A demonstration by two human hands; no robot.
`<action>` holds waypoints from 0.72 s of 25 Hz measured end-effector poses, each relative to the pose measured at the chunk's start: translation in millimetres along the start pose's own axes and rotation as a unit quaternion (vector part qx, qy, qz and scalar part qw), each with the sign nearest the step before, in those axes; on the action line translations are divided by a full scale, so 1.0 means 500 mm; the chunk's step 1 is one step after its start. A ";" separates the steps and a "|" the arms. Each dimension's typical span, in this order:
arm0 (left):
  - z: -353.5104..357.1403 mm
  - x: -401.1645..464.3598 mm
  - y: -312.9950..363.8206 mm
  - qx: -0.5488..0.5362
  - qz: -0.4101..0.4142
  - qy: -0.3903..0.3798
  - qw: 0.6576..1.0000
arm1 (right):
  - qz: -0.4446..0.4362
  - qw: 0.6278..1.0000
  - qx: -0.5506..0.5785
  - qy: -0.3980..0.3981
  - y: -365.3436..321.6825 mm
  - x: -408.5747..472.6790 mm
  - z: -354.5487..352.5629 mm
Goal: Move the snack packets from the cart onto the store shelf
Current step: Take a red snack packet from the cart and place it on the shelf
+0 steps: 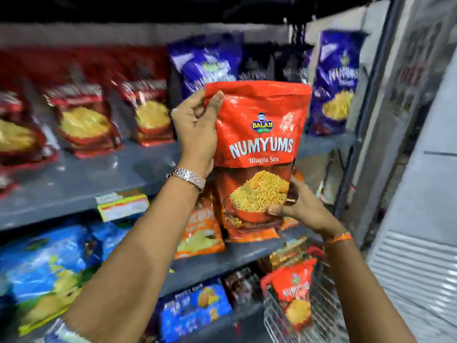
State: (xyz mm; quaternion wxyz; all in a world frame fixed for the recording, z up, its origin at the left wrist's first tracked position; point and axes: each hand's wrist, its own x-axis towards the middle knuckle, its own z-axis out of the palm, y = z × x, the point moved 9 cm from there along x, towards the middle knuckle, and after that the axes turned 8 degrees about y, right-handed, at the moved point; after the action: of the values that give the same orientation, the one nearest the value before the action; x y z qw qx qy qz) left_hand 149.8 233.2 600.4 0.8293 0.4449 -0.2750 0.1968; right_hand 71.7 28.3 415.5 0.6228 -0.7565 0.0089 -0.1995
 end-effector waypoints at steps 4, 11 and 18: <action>-0.080 0.138 0.177 0.018 0.087 0.055 0.994 | -0.067 0.996 0.039 -0.042 -0.152 0.091 0.138; -0.264 0.296 0.221 0.077 0.108 0.153 0.979 | -0.098 0.995 -0.021 -0.018 -0.202 0.263 0.352; -0.376 0.392 0.117 0.086 0.022 0.196 0.977 | -0.069 0.998 -0.012 -0.007 -0.165 0.370 0.427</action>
State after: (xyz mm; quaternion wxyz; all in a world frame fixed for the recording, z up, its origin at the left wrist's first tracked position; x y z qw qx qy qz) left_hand 320.4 439.0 675.8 0.8210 0.4616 -0.0987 0.3211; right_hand 289.6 198.8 516.3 0.5987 -0.7641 -0.0452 -0.2360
